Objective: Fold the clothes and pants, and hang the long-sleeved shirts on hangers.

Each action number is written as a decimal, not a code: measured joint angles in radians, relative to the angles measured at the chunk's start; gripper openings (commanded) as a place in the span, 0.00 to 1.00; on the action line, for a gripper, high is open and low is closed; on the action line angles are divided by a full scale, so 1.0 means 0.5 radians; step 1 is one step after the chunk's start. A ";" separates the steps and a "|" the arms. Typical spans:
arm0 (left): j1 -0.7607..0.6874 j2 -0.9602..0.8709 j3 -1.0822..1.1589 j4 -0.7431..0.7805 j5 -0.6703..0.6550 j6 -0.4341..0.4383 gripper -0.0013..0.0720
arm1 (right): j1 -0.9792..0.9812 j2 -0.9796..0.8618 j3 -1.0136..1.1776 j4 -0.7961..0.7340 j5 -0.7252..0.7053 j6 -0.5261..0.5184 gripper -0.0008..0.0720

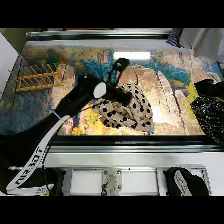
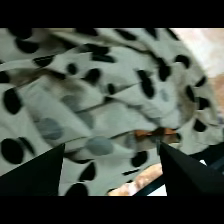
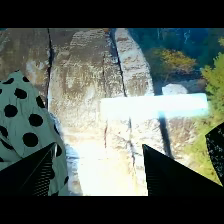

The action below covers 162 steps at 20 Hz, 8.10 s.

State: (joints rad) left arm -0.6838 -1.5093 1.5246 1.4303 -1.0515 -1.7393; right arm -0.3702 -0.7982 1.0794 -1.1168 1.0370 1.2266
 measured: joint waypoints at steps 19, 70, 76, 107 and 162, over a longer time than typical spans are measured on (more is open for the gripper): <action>0.157 -0.349 0.002 0.134 -0.094 -0.050 0.84 | 0.243 -0.016 -0.436 -0.034 0.030 0.000 0.81; 0.068 0.996 0.735 0.340 0.527 -0.007 0.03 | 0.895 -0.258 1.590 -0.376 0.095 0.582 0.02; 0.343 0.803 0.669 0.330 0.202 -0.078 0.03 | 0.899 -0.497 1.613 -0.428 0.394 0.636 0.02; 0.391 1.283 -1.056 -0.029 -0.205 -0.143 0.94 | 1.901 -0.639 0.338 -0.886 1.324 1.334 0.03; 2.513 -1.364 0.885 0.762 0.137 0.307 0.03 | 1.901 -0.641 0.337 -0.863 1.325 1.334 0.03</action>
State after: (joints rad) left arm 0.5728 -2.1914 1.9671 1.8114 -0.9829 -1.5856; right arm 0.5804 -1.1187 1.2480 -1.5482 1.6997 1.8935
